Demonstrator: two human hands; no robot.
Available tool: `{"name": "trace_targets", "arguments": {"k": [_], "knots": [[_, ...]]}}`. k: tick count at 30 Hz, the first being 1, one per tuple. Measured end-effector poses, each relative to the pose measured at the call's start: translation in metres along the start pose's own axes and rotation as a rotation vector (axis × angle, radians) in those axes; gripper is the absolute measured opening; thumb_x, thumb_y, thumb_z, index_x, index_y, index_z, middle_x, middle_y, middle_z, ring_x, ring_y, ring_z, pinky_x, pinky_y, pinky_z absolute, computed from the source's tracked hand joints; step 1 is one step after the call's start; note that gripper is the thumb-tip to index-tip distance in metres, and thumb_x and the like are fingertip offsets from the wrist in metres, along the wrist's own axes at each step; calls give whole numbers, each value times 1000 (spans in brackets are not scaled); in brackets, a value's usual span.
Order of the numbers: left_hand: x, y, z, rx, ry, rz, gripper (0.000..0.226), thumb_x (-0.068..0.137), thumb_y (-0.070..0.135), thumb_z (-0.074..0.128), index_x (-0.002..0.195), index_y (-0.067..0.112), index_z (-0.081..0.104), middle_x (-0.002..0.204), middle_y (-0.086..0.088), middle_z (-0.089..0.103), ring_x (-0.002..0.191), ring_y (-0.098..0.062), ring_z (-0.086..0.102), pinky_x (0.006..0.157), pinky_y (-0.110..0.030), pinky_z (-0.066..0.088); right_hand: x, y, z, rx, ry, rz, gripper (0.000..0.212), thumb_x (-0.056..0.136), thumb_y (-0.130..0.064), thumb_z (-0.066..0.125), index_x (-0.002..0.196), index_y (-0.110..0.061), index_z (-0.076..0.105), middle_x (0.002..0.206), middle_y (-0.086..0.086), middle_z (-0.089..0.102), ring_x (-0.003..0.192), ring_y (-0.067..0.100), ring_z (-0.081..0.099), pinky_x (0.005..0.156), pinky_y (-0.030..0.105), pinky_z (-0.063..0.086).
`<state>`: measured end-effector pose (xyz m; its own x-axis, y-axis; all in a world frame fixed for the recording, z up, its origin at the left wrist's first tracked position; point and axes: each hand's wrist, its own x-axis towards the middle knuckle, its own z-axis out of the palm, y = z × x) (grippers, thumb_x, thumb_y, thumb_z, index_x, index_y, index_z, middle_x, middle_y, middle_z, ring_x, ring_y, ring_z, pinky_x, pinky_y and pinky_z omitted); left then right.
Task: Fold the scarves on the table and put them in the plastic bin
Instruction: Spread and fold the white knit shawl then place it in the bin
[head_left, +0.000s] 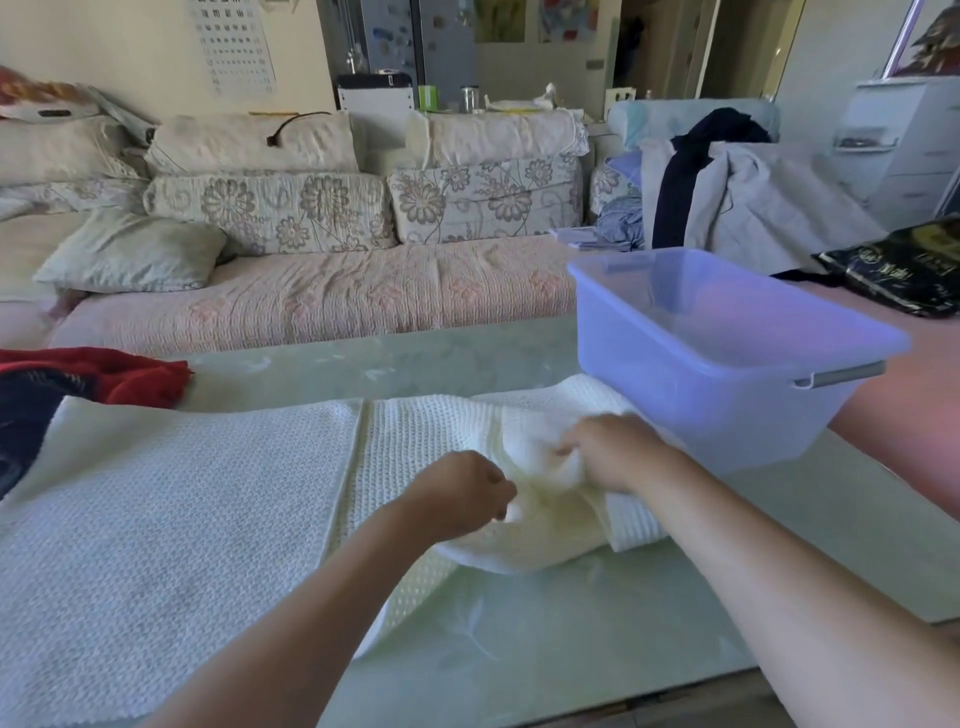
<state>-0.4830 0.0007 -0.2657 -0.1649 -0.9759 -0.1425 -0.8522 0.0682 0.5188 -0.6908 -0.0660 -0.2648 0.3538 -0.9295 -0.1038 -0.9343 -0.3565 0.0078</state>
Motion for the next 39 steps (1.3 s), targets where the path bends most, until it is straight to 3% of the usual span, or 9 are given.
{"name": "trace_targets", "arguments": {"k": [3,7,10,15,18,24,31,35,39], "knots": [[15,6,-5,-131,195,39,25,95,32,48,79,24,66,67,7,63,52,-13,55,50,-25,40,-4,-4,-3,92,-115,48,54,90,-17,49,136,-45,55,143,-9,54,125,21,54,96,31,45],[38,38,-6,-399,423,181,15,97,21,44,106,27,55,92,5,66,80,-21,65,69,-35,50,-15,0,-36,-109,610,-161,45,71,-2,46,98,-23,76,105,1,70,97,28,57,80,36,38],[57,80,-9,-593,455,224,28,97,18,41,121,30,48,94,4,63,86,-26,65,74,-38,51,-34,12,-53,-213,917,53,35,66,-7,53,95,-16,69,115,9,63,100,33,55,82,41,33],[83,143,2,-417,164,323,49,103,31,40,151,35,27,144,-10,47,127,-27,48,100,-33,37,-63,61,-33,-76,771,597,72,70,-29,75,137,-19,49,149,20,38,137,40,34,108,62,19],[99,174,13,-379,110,322,54,104,39,38,154,34,20,153,-7,37,141,-25,33,110,-34,25,-65,89,-19,-63,745,533,63,72,-36,80,129,-20,58,126,13,57,121,36,48,103,59,34],[143,198,29,-462,135,206,40,97,42,49,136,31,50,138,-9,47,119,-30,54,104,-38,43,-46,122,-19,-71,854,440,52,74,-36,81,121,-24,64,107,3,66,109,32,56,105,57,32],[177,204,34,-556,82,254,42,94,52,52,134,39,50,143,-3,45,118,-23,57,96,-47,52,-25,147,-12,-58,880,459,47,75,-35,81,119,-27,65,124,5,62,122,32,51,107,60,29],[175,193,37,-541,110,310,58,94,59,46,147,47,26,147,-7,44,129,-25,50,105,-49,44,-30,141,-13,-113,883,475,69,78,-31,68,143,-23,48,157,18,34,149,36,23,116,63,7],[155,159,32,-527,356,247,41,94,35,46,135,29,43,117,-3,63,103,-23,63,87,-34,46,-37,107,-27,-16,1031,166,38,68,-13,61,106,-19,65,122,9,59,111,34,55,86,44,40]]}}
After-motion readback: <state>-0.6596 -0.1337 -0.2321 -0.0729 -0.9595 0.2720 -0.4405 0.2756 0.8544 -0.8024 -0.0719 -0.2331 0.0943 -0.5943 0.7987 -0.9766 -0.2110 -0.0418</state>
